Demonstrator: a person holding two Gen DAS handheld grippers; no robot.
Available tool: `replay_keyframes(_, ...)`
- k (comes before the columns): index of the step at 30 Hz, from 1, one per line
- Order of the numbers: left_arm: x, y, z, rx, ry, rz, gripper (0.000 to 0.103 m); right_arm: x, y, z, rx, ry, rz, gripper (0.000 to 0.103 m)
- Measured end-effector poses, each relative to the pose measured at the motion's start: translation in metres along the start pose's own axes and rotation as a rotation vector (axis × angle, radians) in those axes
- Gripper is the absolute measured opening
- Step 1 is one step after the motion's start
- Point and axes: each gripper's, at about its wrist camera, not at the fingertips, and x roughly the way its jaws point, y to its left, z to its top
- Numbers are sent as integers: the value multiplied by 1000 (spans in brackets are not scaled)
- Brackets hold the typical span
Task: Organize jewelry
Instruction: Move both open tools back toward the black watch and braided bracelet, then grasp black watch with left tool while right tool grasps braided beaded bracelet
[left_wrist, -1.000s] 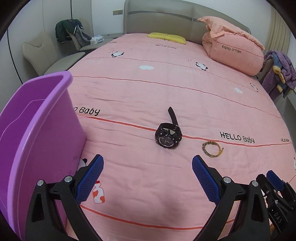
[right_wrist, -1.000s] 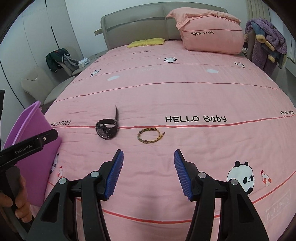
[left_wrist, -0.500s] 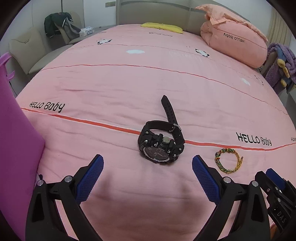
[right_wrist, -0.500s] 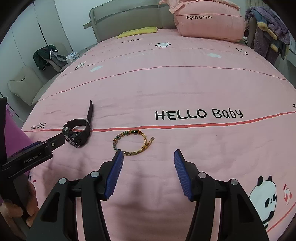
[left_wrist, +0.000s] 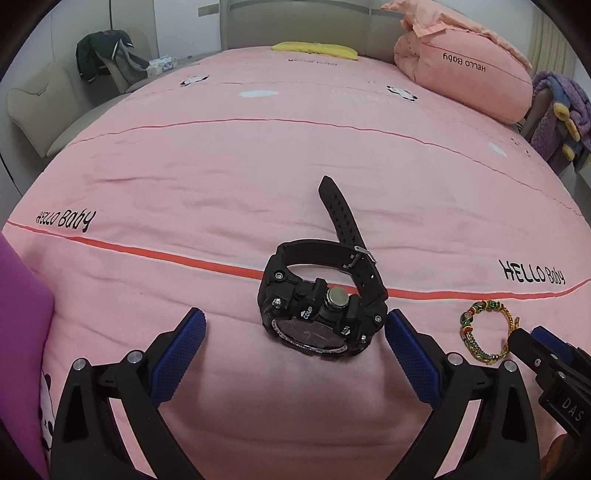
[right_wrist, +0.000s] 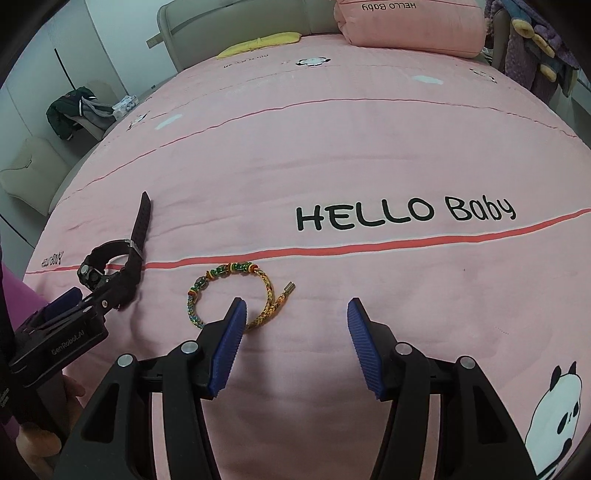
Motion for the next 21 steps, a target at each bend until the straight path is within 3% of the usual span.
replay_keyframes(21, 25, -7, 12, 32, 10, 22, 97, 28, 17, 14, -128, -11, -97, 55)
